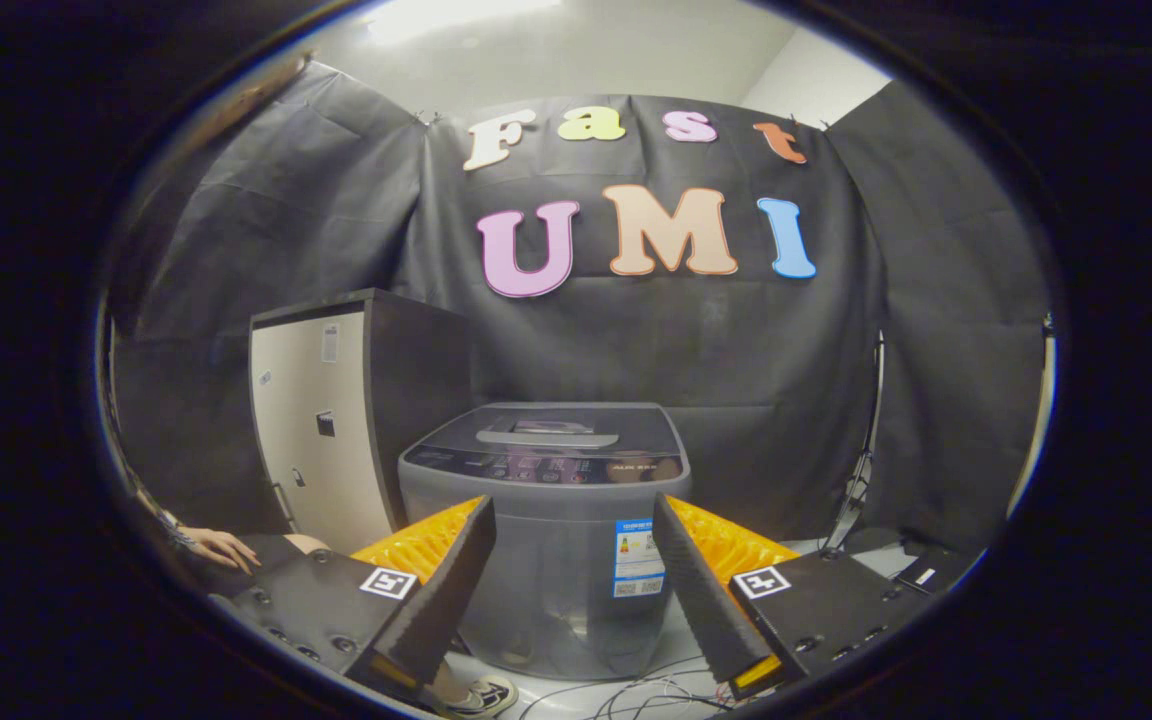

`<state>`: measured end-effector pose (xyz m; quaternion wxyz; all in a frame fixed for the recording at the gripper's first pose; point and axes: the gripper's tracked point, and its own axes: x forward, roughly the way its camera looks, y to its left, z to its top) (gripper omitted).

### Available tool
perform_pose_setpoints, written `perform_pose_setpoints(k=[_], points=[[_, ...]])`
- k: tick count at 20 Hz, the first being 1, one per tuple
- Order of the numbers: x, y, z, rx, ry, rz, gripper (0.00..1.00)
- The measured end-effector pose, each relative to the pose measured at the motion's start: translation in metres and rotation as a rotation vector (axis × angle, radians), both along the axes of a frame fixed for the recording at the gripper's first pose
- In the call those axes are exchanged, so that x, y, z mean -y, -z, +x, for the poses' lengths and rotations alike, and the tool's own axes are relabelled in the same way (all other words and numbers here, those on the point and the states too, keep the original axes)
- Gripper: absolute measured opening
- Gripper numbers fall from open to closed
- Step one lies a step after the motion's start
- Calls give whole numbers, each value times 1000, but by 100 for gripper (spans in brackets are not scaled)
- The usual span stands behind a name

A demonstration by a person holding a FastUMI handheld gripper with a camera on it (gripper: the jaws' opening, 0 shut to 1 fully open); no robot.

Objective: Put the clothes into the washing machine and then close the washing machine lid.

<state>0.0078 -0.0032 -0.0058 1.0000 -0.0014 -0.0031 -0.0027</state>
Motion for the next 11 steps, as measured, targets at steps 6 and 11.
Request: perform_pose_setpoints(k=[6,11], points=[[0,0,-1,-1,0,0,99],[0,-1,0,-2,0,0,99]])
